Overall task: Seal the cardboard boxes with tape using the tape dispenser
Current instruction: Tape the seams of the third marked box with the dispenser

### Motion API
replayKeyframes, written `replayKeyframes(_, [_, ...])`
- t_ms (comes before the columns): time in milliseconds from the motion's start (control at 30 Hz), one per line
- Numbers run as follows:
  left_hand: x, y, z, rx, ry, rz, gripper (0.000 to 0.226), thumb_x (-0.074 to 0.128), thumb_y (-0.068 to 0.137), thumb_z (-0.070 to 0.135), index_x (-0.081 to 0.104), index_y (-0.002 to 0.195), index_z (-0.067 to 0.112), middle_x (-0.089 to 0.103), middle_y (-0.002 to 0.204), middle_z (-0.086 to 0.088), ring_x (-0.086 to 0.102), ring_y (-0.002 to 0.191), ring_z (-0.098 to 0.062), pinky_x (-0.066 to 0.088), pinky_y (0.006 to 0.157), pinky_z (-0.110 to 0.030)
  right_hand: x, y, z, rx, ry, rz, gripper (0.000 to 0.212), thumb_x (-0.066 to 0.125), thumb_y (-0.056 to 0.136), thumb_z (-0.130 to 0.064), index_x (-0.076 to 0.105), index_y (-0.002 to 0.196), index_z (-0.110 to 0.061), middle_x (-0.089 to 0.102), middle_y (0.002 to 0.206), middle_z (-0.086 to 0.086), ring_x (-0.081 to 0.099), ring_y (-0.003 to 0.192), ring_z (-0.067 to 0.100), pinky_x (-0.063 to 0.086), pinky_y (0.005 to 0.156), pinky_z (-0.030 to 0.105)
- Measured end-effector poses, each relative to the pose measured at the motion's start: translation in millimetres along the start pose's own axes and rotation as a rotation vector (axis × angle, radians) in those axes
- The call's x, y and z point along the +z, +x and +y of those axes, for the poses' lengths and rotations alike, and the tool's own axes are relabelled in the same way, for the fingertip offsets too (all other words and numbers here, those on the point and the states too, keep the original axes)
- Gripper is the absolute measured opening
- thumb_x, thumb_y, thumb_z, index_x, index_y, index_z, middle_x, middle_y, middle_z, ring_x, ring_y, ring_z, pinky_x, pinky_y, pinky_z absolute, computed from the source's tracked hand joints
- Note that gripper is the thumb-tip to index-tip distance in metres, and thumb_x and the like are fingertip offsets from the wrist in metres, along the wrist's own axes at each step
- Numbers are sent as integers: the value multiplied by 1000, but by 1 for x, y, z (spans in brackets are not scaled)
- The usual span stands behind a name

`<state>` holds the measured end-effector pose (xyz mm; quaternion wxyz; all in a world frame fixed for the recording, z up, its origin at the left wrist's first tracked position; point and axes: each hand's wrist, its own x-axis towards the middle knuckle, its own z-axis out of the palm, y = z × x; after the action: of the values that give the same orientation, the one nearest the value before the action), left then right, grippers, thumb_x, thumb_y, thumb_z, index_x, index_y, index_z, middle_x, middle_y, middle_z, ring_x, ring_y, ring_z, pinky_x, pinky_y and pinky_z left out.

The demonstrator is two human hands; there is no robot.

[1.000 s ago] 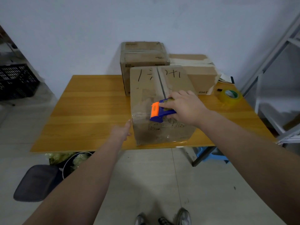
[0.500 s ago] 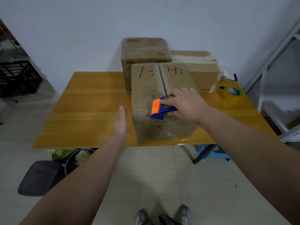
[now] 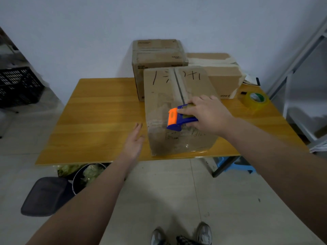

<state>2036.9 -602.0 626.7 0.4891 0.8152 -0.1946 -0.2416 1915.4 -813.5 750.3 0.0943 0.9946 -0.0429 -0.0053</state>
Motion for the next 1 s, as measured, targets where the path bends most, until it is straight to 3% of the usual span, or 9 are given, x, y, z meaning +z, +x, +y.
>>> replayKeyframes(67, [-11,9,-1,259,204,-41,69,52,94,10,16,149,33,5,156,15,12,131,17,28,102,-25,-3,3,2,-5,21,-25,55,54,90,-48,35,141,-42,43,138,4,39,124,26,31,97,41])
replayKeyframes(133, [-19,17,4,377,395,-92,79,59,90,11,11,149,34,-1,157,12,7,138,5,24,107,-28,-5,5,2,-4,38,-38,55,55,90,-47,36,141,-42,43,138,3,40,123,25,31,98,41])
replayKeyframes(233, [-19,29,15,535,693,-105,83,65,86,25,11,149,33,-5,158,3,-2,144,-15,4,115,-38,-5,5,2,0,53,-40,55,56,89,-47,36,140,-42,44,137,3,40,123,24,31,98,40])
replayKeyframes(533, [-21,50,29,745,1138,-51,99,65,76,58,9,150,23,5,158,1,-6,143,-14,-9,115,-37,-6,4,2,3,79,-31,53,58,89,-46,39,138,-44,45,136,3,40,120,24,29,94,39])
replayKeyframes(633, [-21,46,29,896,1191,-98,87,60,84,51,12,148,17,15,155,-1,-1,140,-10,-7,115,-31,-6,4,2,-1,81,-19,53,59,88,-45,41,138,-43,46,135,3,41,119,24,29,92,38])
replayKeyframes(700, [-19,40,29,928,1113,-101,72,57,89,42,19,145,18,23,151,-2,11,141,-14,4,116,-31,-5,3,2,-3,67,-13,53,59,88,-45,40,138,-43,46,135,3,41,119,24,29,92,39])
replayKeyframes(800, [-17,33,31,984,944,-36,53,67,86,24,49,134,8,49,137,-11,43,129,-30,31,109,-45,-4,3,1,-2,49,-12,54,59,88,-45,40,139,-43,45,136,4,40,122,25,29,92,39])
replayKeyframes(867, [-17,34,33,1026,905,3,44,68,84,16,57,126,5,57,128,-14,51,121,-35,40,101,-51,-4,4,1,-2,46,-13,54,59,88,-46,40,139,-43,46,136,4,40,121,25,30,92,39])
replayKeyframes(1000, [-20,37,32,989,935,-77,47,59,91,21,46,134,9,47,138,-12,41,131,-31,28,109,-44,-6,5,1,-7,45,-28,54,56,89,-47,38,139,-44,45,135,2,40,121,23,30,94,38])
